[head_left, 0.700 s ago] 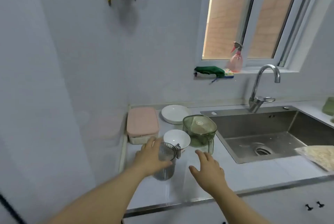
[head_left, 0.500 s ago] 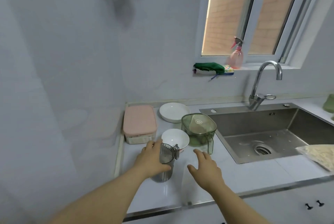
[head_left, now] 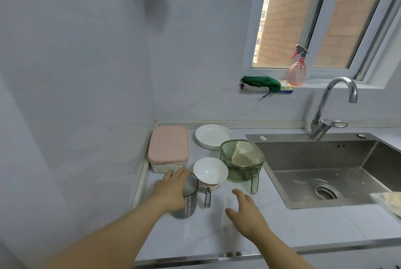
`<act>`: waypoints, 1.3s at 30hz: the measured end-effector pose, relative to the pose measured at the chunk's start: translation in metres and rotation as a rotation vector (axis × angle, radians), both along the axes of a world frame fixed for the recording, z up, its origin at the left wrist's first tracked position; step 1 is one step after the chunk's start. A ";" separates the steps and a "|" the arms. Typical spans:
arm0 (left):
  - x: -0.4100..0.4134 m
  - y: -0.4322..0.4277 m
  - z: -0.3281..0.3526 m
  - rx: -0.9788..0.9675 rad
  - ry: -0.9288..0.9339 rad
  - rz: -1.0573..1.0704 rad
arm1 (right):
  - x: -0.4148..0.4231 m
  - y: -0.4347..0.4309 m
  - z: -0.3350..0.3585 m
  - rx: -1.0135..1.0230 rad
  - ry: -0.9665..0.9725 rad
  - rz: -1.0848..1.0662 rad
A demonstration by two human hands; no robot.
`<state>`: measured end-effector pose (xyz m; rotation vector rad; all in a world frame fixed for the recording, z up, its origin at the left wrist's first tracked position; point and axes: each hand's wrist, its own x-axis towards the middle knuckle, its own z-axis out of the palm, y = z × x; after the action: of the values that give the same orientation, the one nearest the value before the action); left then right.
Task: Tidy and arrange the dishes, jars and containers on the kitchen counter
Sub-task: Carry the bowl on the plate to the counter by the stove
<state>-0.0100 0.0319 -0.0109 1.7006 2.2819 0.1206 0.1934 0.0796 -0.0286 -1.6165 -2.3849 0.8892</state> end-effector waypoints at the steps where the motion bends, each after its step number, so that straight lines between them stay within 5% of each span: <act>1: 0.000 0.000 -0.001 -0.012 0.005 -0.006 | -0.002 0.001 0.000 -0.008 0.012 0.011; 7: 0.002 -0.002 -0.011 0.050 -0.152 0.113 | -0.013 0.002 0.002 -0.034 0.093 0.072; 19: -0.016 0.008 0.001 -0.015 0.007 0.211 | -0.010 0.017 0.004 -0.061 0.128 0.067; 26: -0.005 0.033 0.020 0.235 -0.043 0.124 | -0.020 0.034 0.009 -0.042 0.161 0.016; 34: -0.006 0.074 0.019 0.094 -0.125 0.016 | -0.036 0.057 0.002 -0.078 0.250 -0.084; 39: 0.010 0.103 0.013 -0.019 -0.090 -0.075 | -0.035 0.087 0.012 0.131 0.149 -0.023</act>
<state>-0.0001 0.1347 0.0017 1.7333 2.1453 0.1557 0.1582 0.1662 -0.0169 -1.4726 -2.2678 0.8007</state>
